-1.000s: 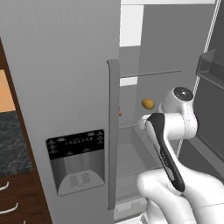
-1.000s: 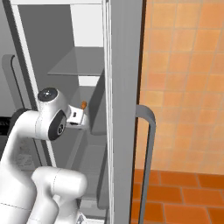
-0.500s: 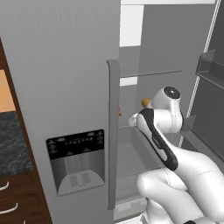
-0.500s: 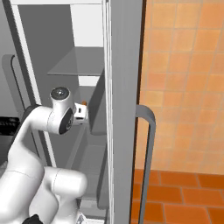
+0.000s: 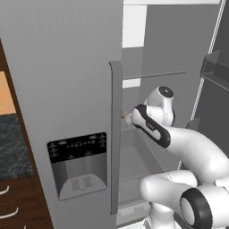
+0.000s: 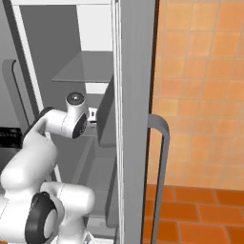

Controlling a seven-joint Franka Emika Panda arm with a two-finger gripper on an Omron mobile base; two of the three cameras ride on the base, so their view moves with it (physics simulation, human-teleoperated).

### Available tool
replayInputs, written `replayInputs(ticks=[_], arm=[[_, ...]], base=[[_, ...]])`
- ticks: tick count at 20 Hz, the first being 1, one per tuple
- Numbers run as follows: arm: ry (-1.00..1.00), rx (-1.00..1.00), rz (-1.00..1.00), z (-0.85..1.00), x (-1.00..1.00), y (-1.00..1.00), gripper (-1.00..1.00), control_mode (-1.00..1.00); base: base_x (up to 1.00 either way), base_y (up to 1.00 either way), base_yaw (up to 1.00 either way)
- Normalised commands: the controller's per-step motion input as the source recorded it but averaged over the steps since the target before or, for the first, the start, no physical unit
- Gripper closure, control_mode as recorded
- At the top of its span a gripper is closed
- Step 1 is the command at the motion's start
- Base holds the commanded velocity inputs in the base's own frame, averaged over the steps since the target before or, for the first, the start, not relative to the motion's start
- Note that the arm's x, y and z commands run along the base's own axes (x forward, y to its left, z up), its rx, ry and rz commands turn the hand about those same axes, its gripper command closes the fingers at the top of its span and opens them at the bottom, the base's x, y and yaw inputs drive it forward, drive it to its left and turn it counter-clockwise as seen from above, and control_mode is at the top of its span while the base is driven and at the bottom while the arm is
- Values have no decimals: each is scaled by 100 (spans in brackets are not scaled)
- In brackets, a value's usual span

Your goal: Place one potato and one chicken drumstick in each tupperware on the nearby counter, to pack two identical lunches.

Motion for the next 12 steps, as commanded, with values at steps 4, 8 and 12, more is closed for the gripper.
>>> replayInputs(ticks=[4, 8, 12], arm=[[0, 0, 3, -7, 75, 1, -100, -100], [0, 0, 0, -12, 69, 9, -100, -100], [0, 0, 0, -21, 59, 20, -100, -100]], base=[[0, 0, 0], [0, 0, 0], [0, 0, 0]])
